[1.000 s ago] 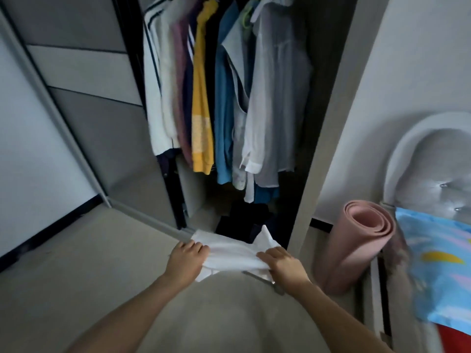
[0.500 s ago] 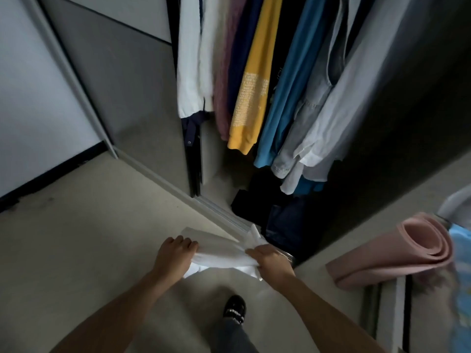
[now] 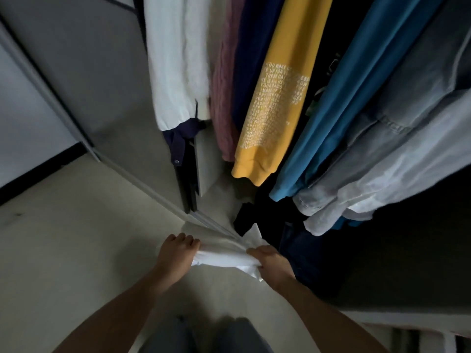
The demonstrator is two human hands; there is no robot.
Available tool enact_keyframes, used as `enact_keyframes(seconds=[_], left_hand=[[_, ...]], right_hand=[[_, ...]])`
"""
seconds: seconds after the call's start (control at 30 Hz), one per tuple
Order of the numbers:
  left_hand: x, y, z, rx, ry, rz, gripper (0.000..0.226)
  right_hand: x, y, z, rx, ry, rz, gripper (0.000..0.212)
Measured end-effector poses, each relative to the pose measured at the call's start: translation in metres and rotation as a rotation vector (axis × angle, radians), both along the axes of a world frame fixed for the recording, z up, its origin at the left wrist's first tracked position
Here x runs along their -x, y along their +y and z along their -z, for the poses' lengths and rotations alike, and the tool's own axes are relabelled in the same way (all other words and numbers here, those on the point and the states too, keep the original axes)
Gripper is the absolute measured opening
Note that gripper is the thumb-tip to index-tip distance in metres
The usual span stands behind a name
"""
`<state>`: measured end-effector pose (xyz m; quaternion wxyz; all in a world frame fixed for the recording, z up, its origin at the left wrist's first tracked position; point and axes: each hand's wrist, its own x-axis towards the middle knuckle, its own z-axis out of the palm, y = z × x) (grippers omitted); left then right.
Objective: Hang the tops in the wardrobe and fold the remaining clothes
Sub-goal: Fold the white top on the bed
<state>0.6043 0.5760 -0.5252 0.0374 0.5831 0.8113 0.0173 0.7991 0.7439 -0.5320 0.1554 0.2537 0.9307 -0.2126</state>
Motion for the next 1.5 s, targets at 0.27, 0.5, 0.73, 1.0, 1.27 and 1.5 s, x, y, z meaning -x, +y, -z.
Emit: enact_keyframes(seconds=[0.27,0.5,0.73,1.0,1.27,1.5], left_hand=[[0.072,0.090,0.194,-0.046,0.205,0.220,0.038],[0.102,0.170,0.354,-0.334,0.328,0.298,0.016],[0.076,0.272,0.319,-0.627,0.346,0.293,0.016],[0.026,0.304,0.361,0.269,-0.019,0.210,0.087],[0.059,0.249,0.380,0.324,-0.044,0.090,0.055],[0.099,0.169,0.258,0.331,-0.070,-0.076,0.045]], right_hand=[[0.046,0.056,0.206,-0.061,-0.003,0.094,0.061],[0.069,0.097,0.343,-0.350,0.302,0.181,0.049],[0.045,0.187,0.310,-0.719,0.334,0.341,0.071],[0.019,0.203,0.336,-0.504,-0.231,0.404,0.080],[0.045,0.166,0.358,-0.339,-0.189,0.302,0.058],[0.091,0.106,0.232,-0.271,-0.169,0.119,0.051]])
